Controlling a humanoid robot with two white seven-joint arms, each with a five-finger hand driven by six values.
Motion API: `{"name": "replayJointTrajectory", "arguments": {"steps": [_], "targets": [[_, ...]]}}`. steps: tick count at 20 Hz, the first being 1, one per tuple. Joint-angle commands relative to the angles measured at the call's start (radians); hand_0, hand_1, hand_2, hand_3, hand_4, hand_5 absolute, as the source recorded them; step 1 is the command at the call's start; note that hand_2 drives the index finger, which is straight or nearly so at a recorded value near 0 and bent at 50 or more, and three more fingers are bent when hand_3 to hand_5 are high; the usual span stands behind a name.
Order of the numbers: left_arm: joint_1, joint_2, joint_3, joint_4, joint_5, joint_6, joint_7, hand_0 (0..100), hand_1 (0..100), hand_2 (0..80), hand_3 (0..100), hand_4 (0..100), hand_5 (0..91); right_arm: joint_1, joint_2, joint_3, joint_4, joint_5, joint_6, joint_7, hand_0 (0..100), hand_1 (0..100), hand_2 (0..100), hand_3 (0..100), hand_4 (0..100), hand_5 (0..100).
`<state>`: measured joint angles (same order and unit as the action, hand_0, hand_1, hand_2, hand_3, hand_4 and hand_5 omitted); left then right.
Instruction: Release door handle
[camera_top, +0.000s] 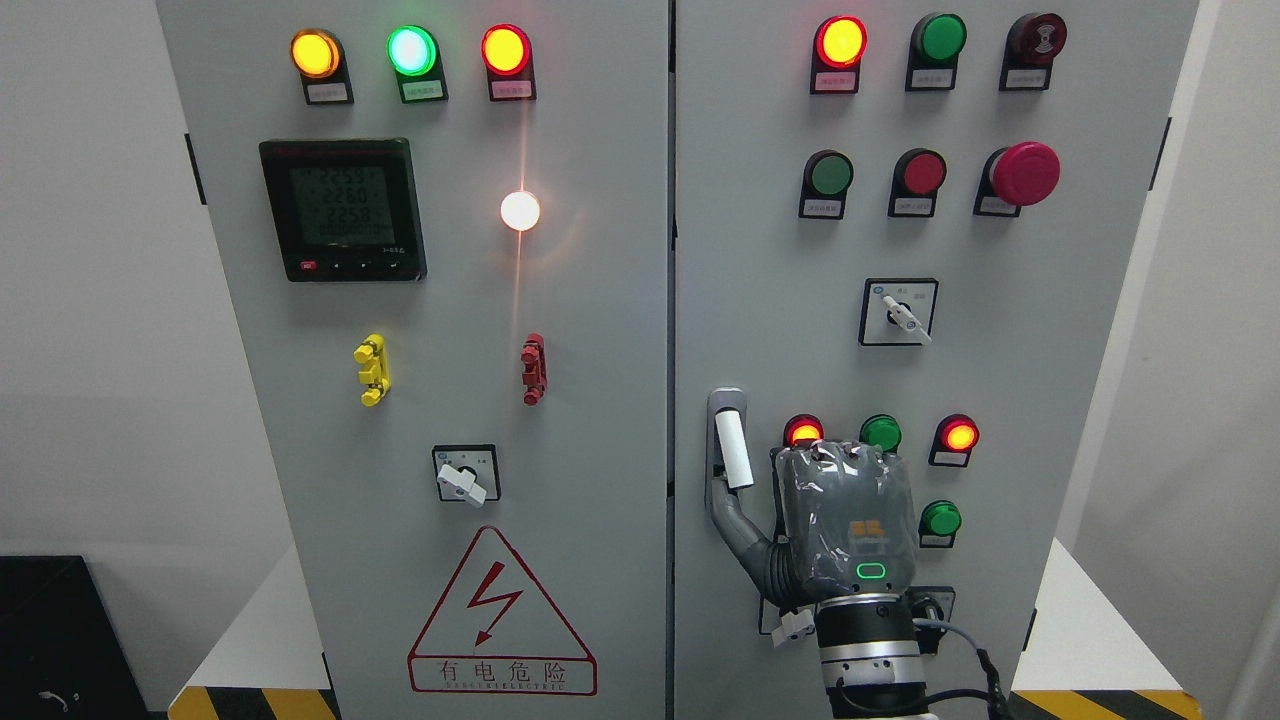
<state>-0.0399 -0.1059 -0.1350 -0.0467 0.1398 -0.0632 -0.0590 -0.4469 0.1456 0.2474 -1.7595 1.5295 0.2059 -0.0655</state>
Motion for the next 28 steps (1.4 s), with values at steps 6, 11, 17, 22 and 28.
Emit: {"name": "replayJointTrajectory", "arguments": {"steps": [6, 11, 17, 22, 28], "targets": [[0.000, 0.000, 0.000, 0.001, 0.000, 0.000, -0.001, 12, 56, 0.0, 0, 0, 0.0, 0.000, 0.000, -0.007, -0.003, 0.000, 0.000, -0.002, 43, 34, 100, 100, 100, 100], [0.000, 0.000, 0.000, 0.001, 0.000, 0.000, -0.001, 12, 56, 0.0, 0, 0, 0.0, 0.000, 0.000, -0.014, -0.003, 0.000, 0.000, -0.002, 44, 35, 100, 100, 100, 100], [0.000, 0.000, 0.000, 0.001, 0.000, 0.000, -0.001, 12, 56, 0.0, 0, 0, 0.0, 0.000, 0.000, -0.014, -0.003, 0.000, 0.000, -0.002, 44, 35, 100, 100, 100, 100], [0.000, 0.000, 0.000, 0.001, 0.000, 0.000, -0.001, 12, 56, 0.0, 0, 0, 0.0, 0.000, 0.000, -0.014, -0.009, 0.000, 0.000, -0.004, 44, 35, 100, 100, 100, 100], [0.000, 0.000, 0.000, 0.001, 0.000, 0.000, -0.001, 12, 56, 0.0, 0, 0, 0.0, 0.000, 0.000, -0.014, -0.009, 0.000, -0.002, -0.004, 44, 35, 100, 100, 100, 100]]}}
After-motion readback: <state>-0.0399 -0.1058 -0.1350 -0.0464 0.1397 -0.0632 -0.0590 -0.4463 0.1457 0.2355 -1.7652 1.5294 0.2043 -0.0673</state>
